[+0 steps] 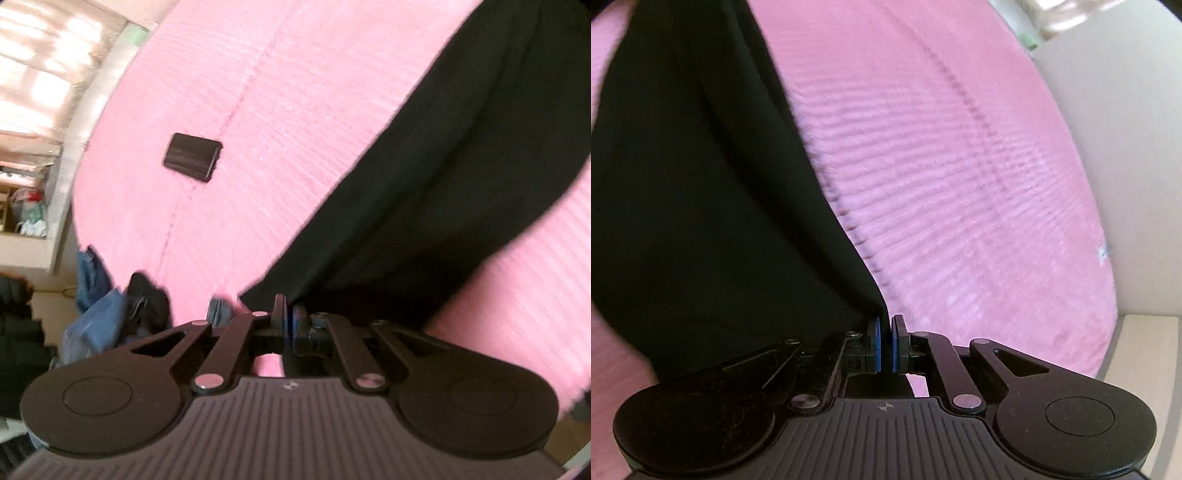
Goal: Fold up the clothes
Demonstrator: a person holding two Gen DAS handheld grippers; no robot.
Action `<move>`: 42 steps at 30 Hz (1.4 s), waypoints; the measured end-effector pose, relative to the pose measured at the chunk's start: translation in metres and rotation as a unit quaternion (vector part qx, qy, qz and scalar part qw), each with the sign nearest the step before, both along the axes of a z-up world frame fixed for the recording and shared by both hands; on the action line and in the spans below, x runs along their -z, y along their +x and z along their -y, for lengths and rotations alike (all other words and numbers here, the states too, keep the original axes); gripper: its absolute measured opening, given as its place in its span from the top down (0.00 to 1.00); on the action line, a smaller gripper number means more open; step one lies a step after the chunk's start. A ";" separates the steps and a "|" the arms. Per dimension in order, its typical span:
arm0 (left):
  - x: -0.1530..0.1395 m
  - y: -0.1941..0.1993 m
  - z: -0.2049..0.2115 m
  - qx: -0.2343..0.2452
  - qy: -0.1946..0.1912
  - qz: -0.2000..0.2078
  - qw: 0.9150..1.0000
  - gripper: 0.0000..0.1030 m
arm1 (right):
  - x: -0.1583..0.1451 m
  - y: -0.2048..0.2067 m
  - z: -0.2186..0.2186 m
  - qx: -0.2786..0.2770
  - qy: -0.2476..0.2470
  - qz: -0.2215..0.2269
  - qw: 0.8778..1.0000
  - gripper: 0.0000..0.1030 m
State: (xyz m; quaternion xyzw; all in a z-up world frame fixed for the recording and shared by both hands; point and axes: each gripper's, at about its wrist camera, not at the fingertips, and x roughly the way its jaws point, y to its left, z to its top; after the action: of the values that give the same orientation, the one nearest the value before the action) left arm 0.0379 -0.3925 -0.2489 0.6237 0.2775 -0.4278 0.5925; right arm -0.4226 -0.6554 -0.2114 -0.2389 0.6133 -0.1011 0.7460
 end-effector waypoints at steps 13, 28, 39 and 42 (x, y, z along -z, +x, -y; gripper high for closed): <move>0.094 0.047 0.061 0.027 0.064 0.008 0.998 0.98 | 0.016 -0.100 0.041 0.406 0.052 0.198 0.891 0.34; 0.035 0.038 0.048 0.024 0.067 0.116 0.991 0.73 | -0.007 -0.137 0.012 0.443 0.080 0.210 0.868 0.34; -0.004 0.040 -0.048 -0.073 0.005 0.086 0.994 0.70 | -0.020 -0.069 -0.115 0.324 0.164 0.239 0.900 0.11; 0.025 0.026 -0.077 -0.085 -0.003 0.027 0.996 0.66 | -0.018 -0.044 -0.147 0.326 0.178 0.235 0.898 0.11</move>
State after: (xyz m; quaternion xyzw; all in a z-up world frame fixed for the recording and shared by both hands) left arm 0.0639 -0.3154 -0.2736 0.6075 0.3123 -0.3595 0.6357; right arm -0.4670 -0.5082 -0.1938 0.1423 0.4712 -0.2814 0.8237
